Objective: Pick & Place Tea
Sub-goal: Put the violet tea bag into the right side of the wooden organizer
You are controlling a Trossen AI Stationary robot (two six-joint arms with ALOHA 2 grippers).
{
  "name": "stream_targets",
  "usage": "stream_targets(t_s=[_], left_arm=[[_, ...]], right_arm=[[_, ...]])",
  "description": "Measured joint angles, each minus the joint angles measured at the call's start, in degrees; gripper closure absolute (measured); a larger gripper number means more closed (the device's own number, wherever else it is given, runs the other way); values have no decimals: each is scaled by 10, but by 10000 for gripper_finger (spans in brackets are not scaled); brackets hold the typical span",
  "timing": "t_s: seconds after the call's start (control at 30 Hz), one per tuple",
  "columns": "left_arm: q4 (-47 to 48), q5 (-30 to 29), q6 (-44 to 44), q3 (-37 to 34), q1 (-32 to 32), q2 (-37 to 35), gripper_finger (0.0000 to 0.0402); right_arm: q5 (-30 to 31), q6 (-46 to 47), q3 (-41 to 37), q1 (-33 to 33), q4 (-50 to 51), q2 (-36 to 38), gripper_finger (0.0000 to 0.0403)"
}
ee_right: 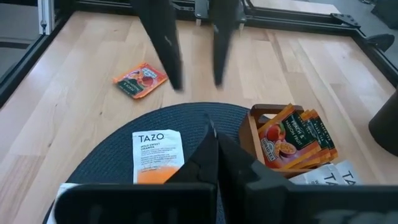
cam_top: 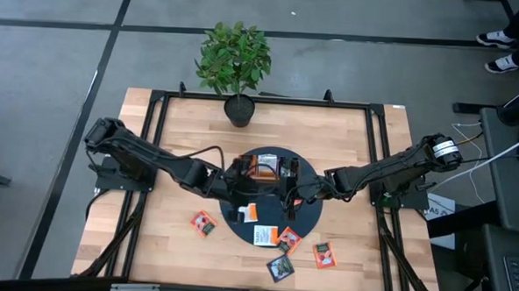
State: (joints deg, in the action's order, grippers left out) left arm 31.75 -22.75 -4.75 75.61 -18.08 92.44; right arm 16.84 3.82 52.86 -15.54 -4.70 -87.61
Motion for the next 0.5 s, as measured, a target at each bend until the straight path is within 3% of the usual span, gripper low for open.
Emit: stream_targets(t_s=[0.2, 0.5], left_arm=[[44, -26, -3, -2, -16, -52, 306], [-25, 4, -27, -124, -27, -157, 395]], right_arm=[[37, -15, 0, 0, 9, 5, 401], [45, -11, -26, 2, 59, 69, 402]])
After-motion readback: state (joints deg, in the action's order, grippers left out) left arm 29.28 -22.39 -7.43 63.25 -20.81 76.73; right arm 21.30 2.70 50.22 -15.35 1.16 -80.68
